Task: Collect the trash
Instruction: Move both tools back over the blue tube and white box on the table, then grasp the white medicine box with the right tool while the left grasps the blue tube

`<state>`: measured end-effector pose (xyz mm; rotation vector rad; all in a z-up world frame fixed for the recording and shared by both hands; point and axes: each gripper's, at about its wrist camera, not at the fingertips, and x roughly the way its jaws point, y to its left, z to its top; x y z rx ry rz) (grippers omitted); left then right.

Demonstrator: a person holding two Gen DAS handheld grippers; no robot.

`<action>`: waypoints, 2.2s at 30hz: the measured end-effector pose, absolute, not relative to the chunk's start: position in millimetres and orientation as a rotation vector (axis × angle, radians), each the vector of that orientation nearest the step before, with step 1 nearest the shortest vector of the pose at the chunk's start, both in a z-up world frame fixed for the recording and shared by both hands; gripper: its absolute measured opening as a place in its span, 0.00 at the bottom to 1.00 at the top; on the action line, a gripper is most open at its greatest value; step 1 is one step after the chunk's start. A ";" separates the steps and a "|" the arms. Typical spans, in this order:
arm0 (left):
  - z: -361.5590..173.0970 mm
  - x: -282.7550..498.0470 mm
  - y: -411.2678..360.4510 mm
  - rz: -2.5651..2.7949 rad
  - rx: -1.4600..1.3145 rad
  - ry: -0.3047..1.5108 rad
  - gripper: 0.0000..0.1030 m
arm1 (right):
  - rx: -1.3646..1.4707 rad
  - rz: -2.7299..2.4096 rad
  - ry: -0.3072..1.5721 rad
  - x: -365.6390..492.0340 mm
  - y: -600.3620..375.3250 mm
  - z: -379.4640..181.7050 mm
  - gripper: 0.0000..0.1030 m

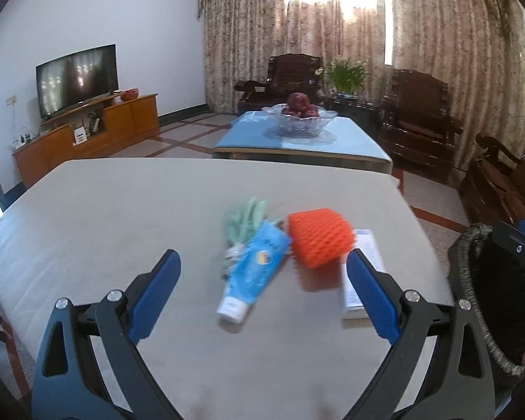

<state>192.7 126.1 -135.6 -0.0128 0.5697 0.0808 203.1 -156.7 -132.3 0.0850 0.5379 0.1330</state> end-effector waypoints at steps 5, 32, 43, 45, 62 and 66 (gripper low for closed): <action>-148.5 196.4 145.5 0.100 -0.018 0.595 0.90 | 0.081 0.165 0.565 219.2 -120.6 -147.8 0.94; -200.6 226.5 179.1 0.100 -0.027 0.685 0.90 | -0.065 0.121 0.739 259.8 -72.6 -211.7 0.93; -208.9 237.7 168.5 0.094 -0.006 0.708 0.90 | -0.029 0.194 0.877 290.2 -63.7 -233.0 0.54; -211.0 240.5 166.8 0.089 -0.007 0.716 0.90 | -0.032 0.181 0.871 288.6 -64.9 -231.8 0.54; -236.0 269.3 146.9 0.012 -0.047 0.849 0.47 | -0.063 0.093 0.801 277.4 -88.5 -208.8 0.53; -234.8 264.3 144.7 0.019 -0.055 0.839 0.25 | -0.064 0.067 0.790 278.6 -96.1 -204.9 0.53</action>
